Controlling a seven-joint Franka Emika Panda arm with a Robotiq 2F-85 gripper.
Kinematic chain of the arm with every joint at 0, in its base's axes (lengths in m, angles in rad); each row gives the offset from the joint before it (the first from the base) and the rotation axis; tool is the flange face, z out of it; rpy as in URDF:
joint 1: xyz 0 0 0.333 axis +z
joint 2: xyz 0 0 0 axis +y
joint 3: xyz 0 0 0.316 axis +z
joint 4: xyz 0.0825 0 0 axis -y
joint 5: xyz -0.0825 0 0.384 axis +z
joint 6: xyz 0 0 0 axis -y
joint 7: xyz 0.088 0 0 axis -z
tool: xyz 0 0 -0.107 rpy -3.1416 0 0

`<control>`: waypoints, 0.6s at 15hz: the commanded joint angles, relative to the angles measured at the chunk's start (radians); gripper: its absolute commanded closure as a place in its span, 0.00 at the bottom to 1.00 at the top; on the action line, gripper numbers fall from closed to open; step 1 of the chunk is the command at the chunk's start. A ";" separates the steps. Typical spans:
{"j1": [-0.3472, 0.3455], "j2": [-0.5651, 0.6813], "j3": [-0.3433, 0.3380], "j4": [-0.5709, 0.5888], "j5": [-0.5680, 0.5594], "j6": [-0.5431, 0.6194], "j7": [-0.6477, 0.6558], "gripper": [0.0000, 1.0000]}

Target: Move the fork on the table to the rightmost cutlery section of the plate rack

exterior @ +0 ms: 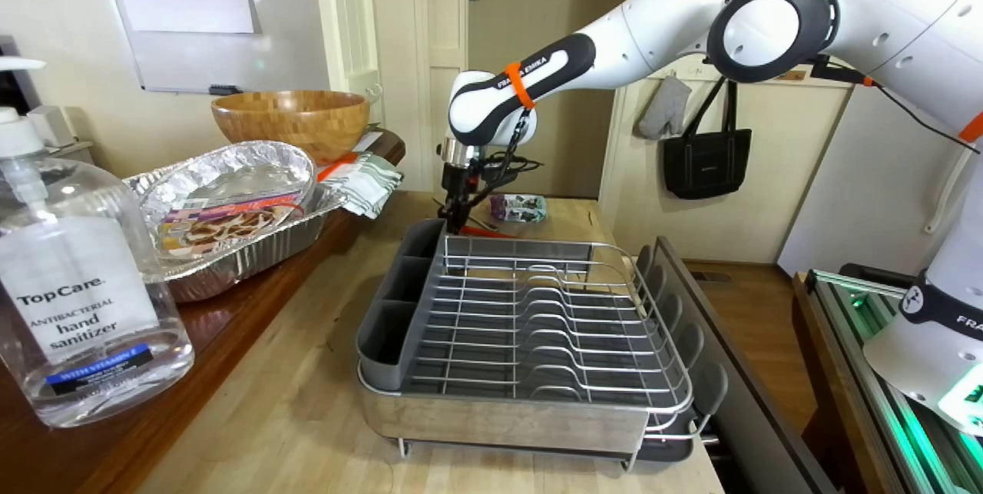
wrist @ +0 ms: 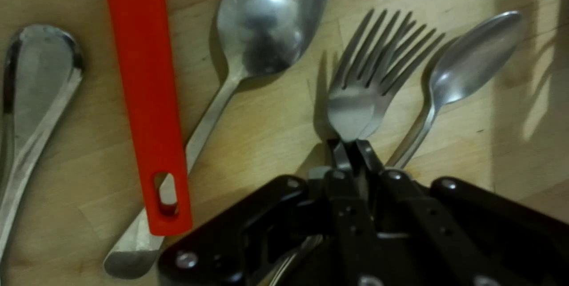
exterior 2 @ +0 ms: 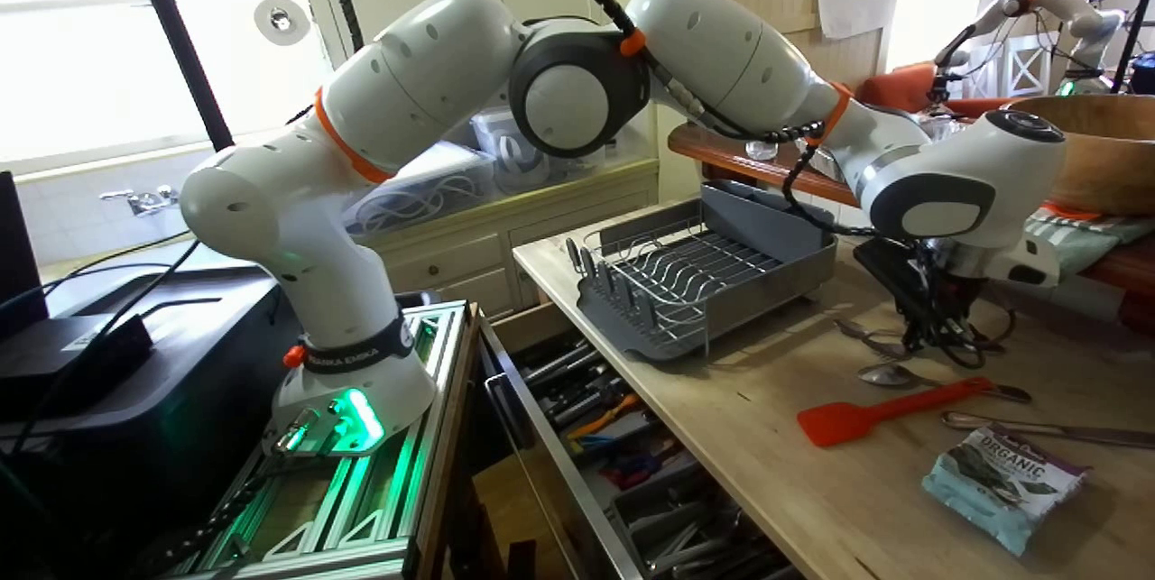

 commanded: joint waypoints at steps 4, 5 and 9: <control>-0.002 -0.018 0.004 0.004 -0.013 -0.013 -0.008 0.98; -0.004 -0.030 0.008 -0.007 -0.011 -0.015 -0.014 0.98; -0.007 -0.051 0.016 -0.018 -0.007 -0.019 -0.031 0.98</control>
